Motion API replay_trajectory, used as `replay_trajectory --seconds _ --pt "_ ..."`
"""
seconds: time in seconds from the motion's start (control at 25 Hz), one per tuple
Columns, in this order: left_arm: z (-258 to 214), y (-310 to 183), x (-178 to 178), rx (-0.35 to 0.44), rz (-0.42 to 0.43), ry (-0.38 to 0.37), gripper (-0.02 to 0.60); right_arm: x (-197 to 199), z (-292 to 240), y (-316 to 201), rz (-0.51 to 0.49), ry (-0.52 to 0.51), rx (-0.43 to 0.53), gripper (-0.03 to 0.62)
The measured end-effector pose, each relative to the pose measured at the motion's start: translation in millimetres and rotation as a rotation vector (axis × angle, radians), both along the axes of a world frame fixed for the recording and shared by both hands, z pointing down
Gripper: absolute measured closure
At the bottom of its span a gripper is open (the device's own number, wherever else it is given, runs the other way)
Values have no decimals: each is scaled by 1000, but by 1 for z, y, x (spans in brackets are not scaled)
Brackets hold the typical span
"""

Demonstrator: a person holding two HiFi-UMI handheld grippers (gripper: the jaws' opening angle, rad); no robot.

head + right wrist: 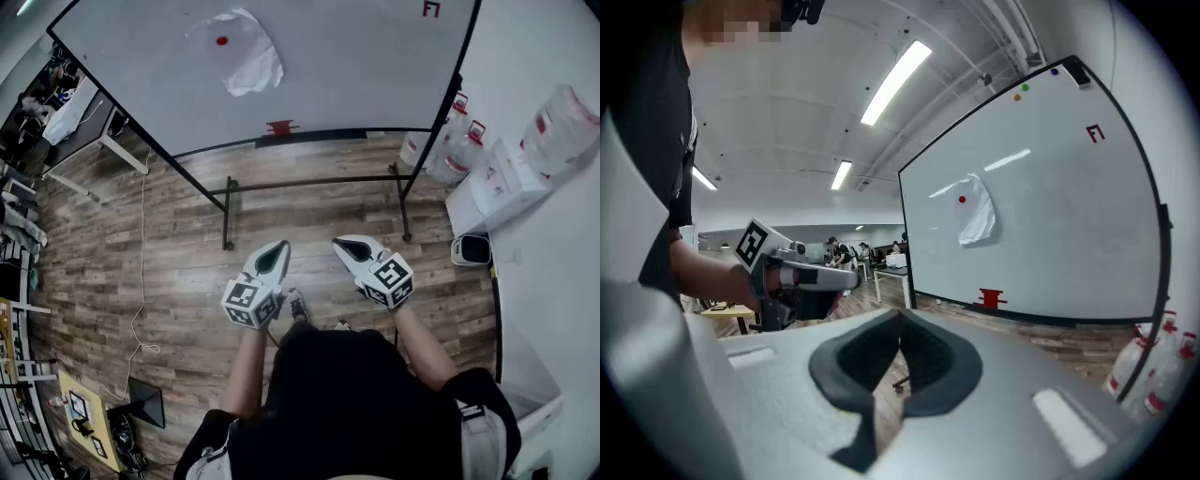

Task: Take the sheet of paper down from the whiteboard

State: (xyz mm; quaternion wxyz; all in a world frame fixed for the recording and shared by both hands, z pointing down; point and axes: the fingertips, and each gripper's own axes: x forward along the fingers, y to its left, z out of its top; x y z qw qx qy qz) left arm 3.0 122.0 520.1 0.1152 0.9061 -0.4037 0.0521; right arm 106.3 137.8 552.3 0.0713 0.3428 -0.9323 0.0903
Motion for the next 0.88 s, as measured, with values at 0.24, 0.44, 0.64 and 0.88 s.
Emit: replay_trajectory --seconds 0.24,0.44,0.64,0.88 --pt "11 4 -3 4 16 9 571 1 -4 1 5 0 -1 591" --pt "11 5 -7 6 12 15 571 -2 -3 2 8 2 -2 591" --pt "13 6 -14 7 1 21 571 -3 1 -1 26 9 -7 590" --pt "18 5 -19 -1 -10 9 571 -9 6 -5 19 12 -23 589"
